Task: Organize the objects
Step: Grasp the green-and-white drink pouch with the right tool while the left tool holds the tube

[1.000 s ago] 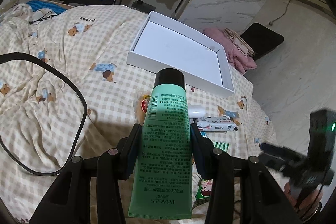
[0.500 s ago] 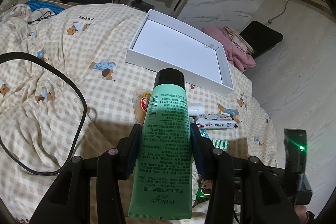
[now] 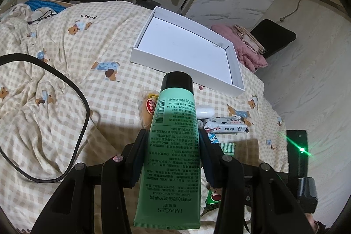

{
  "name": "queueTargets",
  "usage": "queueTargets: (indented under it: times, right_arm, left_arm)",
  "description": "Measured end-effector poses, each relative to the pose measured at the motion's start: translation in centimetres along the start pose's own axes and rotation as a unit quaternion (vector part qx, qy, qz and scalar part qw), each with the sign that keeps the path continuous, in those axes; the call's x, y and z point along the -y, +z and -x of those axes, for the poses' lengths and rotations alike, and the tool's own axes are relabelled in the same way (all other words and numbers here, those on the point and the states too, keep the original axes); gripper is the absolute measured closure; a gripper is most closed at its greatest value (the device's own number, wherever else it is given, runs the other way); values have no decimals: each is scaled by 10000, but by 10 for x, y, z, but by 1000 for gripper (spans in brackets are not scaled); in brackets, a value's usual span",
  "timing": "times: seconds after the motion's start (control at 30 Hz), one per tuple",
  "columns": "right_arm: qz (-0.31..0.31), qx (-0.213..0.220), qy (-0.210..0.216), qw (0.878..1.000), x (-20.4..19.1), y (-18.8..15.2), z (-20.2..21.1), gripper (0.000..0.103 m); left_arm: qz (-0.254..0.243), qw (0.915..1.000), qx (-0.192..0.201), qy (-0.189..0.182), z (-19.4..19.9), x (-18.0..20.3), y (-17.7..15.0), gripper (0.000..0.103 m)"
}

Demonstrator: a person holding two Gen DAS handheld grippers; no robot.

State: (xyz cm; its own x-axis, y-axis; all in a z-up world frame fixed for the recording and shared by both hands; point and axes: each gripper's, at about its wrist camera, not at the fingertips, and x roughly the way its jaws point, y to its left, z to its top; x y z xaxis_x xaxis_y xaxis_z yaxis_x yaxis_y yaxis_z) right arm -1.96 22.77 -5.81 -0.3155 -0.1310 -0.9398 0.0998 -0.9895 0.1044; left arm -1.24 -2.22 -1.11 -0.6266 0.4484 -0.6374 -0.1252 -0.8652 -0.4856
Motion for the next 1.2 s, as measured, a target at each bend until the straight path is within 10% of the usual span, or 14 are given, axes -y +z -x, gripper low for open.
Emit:
queueTargets:
  times: [1.2]
  right_arm:
    - [-233,834,1349,9871,-7,20,56,78]
  left_arm:
    - [27,10000,-24,7,-1,1,0,54]
